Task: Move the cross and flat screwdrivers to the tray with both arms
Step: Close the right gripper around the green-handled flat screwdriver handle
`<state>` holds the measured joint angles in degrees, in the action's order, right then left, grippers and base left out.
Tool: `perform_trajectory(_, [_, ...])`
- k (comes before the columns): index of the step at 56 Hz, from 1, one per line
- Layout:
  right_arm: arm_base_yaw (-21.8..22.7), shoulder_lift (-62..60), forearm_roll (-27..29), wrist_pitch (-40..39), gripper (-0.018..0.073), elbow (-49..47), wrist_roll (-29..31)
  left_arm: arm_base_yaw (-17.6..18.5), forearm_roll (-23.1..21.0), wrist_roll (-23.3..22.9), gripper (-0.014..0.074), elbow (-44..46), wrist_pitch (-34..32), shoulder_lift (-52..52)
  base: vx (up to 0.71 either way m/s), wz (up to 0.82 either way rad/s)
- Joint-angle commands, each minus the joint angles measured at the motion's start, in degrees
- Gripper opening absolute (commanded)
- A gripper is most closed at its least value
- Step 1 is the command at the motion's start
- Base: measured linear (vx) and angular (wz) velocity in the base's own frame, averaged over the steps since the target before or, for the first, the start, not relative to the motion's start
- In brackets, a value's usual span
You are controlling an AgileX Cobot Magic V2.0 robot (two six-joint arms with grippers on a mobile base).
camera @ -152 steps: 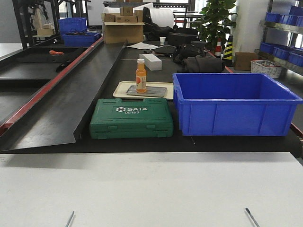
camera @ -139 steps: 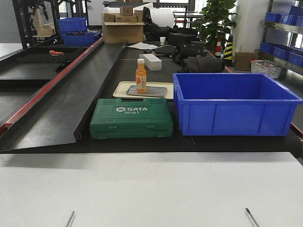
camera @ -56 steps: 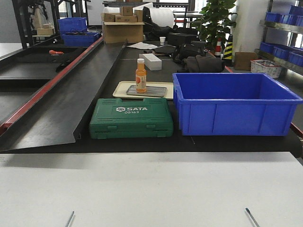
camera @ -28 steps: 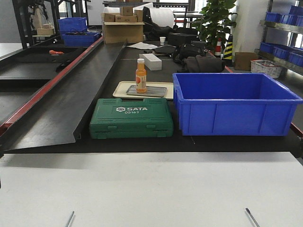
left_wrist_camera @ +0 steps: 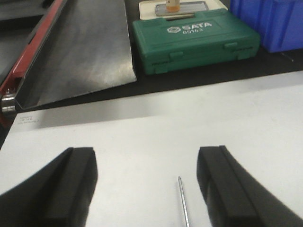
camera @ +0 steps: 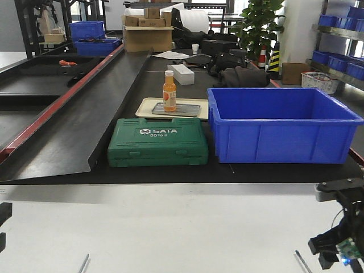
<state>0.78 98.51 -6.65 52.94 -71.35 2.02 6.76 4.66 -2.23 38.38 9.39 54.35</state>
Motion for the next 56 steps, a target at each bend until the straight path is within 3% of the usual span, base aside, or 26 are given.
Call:
perform_trajectory(1, [0.1,2.8,-1.0,0.9,0.0515,-5.1,0.5,0.1,-0.5,-0.6,0.0570,2.0,-2.8,0.2,0.00,0.00])
perform_trajectory(19, [0.2,12.5,-2.1,-0.2,0.0512,-4.0,-0.6,0.1,-0.5,-0.5,0.0570,2.0,-3.1,2.3,0.00,0.00])
perform_trajectory(46, [1.7,12.2,-1.6,-14.9,0.0506,6.7,-0.9,0.1,-0.5,-0.5,0.0570,2.0,-2.9,2.8,0.00,0.00])
perform_trajectory(56, [1.7,15.0,2.4,-14.7,0.0443,6.7,3.0,0.1,-0.5,-0.5,0.0570,2.0,-2.1,2.8,0.00,0.00])
